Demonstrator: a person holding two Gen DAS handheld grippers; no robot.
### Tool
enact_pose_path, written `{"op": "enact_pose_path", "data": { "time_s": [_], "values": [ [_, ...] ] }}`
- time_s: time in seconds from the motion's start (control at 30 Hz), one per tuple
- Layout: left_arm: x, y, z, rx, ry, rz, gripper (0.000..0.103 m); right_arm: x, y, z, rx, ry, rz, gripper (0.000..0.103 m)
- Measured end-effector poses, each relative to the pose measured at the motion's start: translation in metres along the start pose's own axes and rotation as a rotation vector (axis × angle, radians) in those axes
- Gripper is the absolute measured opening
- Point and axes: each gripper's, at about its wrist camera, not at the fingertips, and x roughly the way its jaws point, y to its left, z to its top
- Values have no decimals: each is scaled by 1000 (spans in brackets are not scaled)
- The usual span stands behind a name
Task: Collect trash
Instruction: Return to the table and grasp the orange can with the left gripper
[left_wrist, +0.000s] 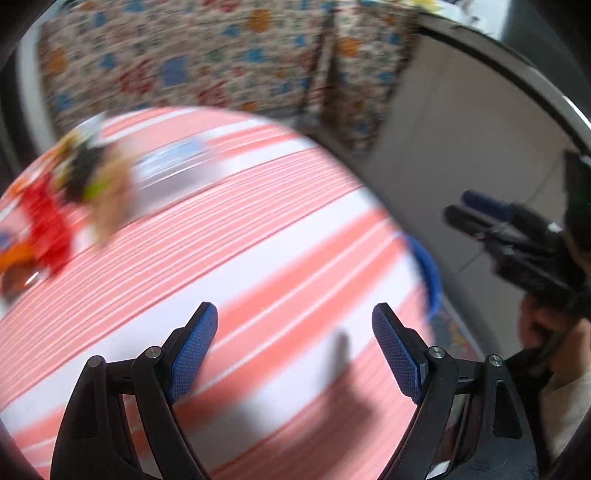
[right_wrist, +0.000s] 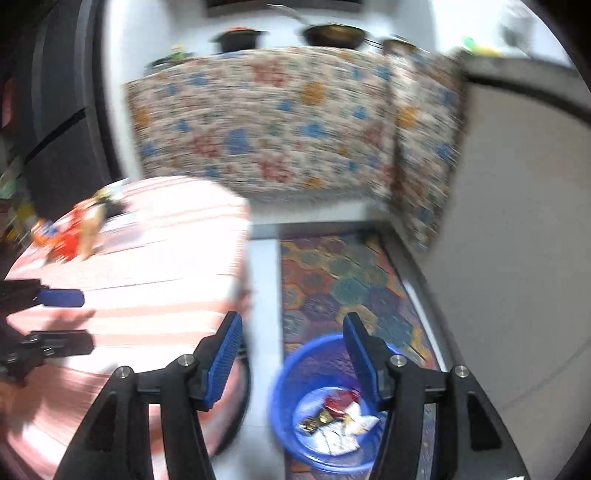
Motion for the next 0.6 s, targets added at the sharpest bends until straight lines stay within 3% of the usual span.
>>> {"op": "enact_pose_path", "data": {
  "time_s": [0.23,0.37,0.47,0.5,0.6],
  "values": [
    [-23,91,-42,-115,-16,158,87,10,106,1,-171,46,155,58],
    [-30,121,-50,-162,-35,237,87,20,161,-3,-271,82,215,58],
    [-31,137,-57,-170,-38,314,93,29,184,-5,-299,122,246,58],
    [-31,142,-59,-177,-40,329,100,31,189,-6,-304,139,251,58],
    [-31,156,-59,-211,-40,339,102,45,203,-6,-303,193,256,58]
  ]
}}
